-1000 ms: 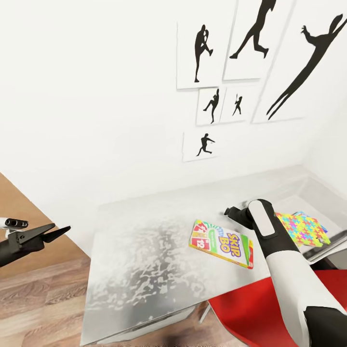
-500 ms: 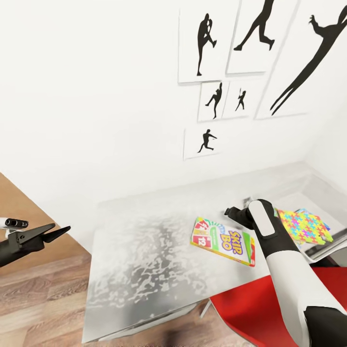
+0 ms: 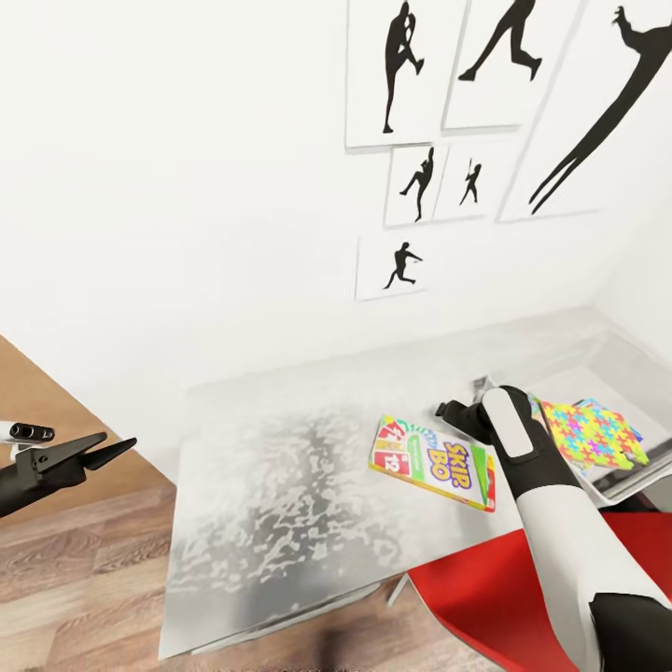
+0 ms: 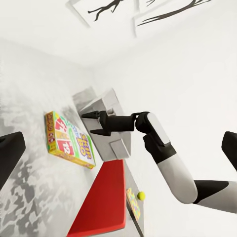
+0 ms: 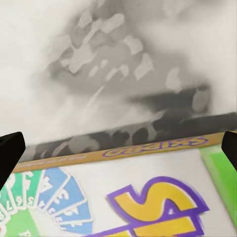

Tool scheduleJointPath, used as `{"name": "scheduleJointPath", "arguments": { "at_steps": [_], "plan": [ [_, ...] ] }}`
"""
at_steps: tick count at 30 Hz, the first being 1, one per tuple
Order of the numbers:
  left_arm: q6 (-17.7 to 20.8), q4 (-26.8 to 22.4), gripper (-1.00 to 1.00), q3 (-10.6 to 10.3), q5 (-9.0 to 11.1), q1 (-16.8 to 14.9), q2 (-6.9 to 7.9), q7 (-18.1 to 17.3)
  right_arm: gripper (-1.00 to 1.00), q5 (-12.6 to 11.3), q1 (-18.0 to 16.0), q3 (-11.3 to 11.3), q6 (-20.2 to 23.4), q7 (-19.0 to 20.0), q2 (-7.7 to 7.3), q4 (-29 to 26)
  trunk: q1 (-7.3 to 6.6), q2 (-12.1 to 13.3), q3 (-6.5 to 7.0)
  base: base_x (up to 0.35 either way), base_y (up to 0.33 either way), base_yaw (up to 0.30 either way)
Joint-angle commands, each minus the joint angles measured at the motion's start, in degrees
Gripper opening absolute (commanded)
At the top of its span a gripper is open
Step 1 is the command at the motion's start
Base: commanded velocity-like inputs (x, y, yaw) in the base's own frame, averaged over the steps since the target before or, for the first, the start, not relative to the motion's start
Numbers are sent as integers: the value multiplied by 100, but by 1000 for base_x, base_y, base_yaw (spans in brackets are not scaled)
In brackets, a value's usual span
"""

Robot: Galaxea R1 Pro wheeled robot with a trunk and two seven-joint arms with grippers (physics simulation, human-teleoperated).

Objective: Put all the toys in the child's room - the three board games (two on the bed and one on the table), the two jigsaw puzzles on the table, and the tennis ball on the table - inside the toy box on the table in the child's room.

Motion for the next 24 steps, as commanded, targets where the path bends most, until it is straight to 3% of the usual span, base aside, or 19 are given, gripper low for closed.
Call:
{"name": "scheduleJointPath", "arguments": {
  "at_steps": [1, 24],
  "plan": [
    [52, -1, 100, -1, 18, -3, 2, -4, 100, -59, -5, -1, 7, -57, -7, -6, 3, -11, -19, 0, 0, 0],
    [52, -1, 100, -1, 18, -3, 2, -4, 100, -58, -5, -5, 1, -72, -50, -23, 3, -11, -236, 0, -26, 0]
  ]
}}
